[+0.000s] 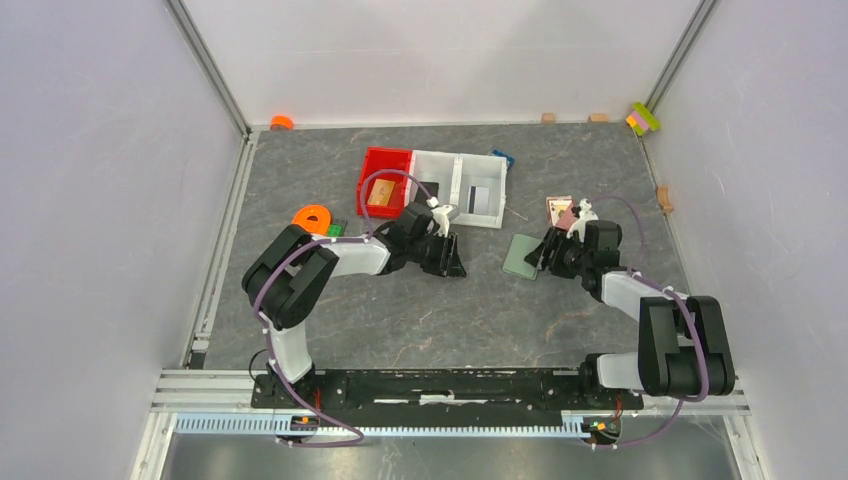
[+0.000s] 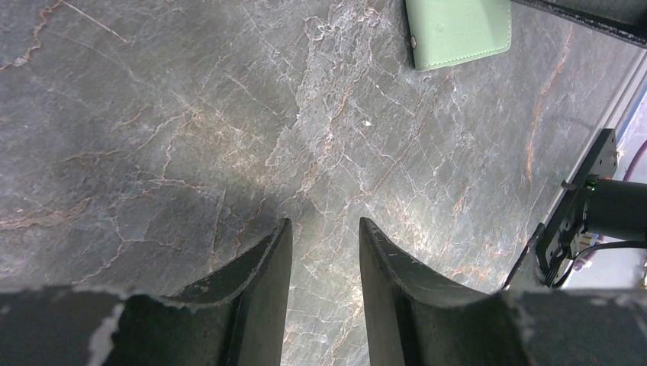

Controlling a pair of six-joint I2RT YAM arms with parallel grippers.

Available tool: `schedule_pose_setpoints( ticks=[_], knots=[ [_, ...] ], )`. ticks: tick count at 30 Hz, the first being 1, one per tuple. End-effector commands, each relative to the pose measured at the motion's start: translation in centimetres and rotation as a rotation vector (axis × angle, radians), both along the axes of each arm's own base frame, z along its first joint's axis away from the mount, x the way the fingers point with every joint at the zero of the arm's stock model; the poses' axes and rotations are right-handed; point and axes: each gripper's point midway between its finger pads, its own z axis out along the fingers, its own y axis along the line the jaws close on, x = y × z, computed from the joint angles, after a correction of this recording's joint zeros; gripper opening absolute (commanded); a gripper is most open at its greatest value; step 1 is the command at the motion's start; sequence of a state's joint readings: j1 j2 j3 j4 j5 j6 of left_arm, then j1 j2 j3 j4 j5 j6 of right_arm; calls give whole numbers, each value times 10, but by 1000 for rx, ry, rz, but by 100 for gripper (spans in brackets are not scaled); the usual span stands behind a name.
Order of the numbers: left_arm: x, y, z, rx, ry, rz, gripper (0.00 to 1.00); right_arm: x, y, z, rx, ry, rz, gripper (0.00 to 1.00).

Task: Take the credit cards out of the card holder
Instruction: Adjust the card holder at the center of the board.

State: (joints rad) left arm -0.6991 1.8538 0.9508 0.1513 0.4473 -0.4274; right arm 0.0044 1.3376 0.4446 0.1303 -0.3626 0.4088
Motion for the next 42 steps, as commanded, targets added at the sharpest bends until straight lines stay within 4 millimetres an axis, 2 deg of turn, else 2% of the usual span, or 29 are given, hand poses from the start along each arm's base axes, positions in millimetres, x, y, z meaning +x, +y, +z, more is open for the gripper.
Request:
schedule_pose_setpoints(
  ticks=[1, 4, 7, 10, 11, 12, 17, 24, 27, 28, 30, 33, 36, 42],
  knots=[
    [5, -8, 13, -33, -66, -39, 44, -22, 24, -13, 126, 64, 72, 63],
    [5, -9, 11, -36, -55, -42, 44, -22, 26, -13, 135, 69, 85, 55],
    [4, -10, 12, -38, -52, -43, 43, -23, 24, -15, 121, 78, 89, 40],
    [4, -9, 12, -37, -57, -42, 43, -21, 16, -15, 68, 80, 80, 8],
    [5, -9, 13, -37, -57, -41, 43, -20, 14, -13, 50, 73, 77, 2],
    [5, -9, 13, -37, -58, -42, 43, -19, 12, -10, 36, 72, 75, 0],
    [4, -10, 14, -43, -59, -46, 43, -14, 4, 14, -68, 55, 93, 0],
    [0, -13, 22, -85, -69, -64, 43, -16, 3, 42, -373, 74, 138, 0],
    [-3, -15, 24, -103, -66, -73, 43, -14, 0, 54, -558, 84, 119, 0],
    [-3, -15, 24, -105, -64, -74, 42, -14, 0, 58, -614, 92, 115, 0],
    [-5, -18, 23, -113, -52, -89, 29, -14, 3, 62, -697, 103, 119, 0],
    [-7, -21, 20, -121, -27, -101, 16, -14, 15, 64, -770, 114, 146, 0],
    [-8, -22, 18, -119, -16, -103, 8, -15, 37, 65, -758, 103, 195, 0],
    [-8, -23, 13, -111, 9, -102, 4, -17, 81, 70, -716, 76, 286, 0]
  ],
)
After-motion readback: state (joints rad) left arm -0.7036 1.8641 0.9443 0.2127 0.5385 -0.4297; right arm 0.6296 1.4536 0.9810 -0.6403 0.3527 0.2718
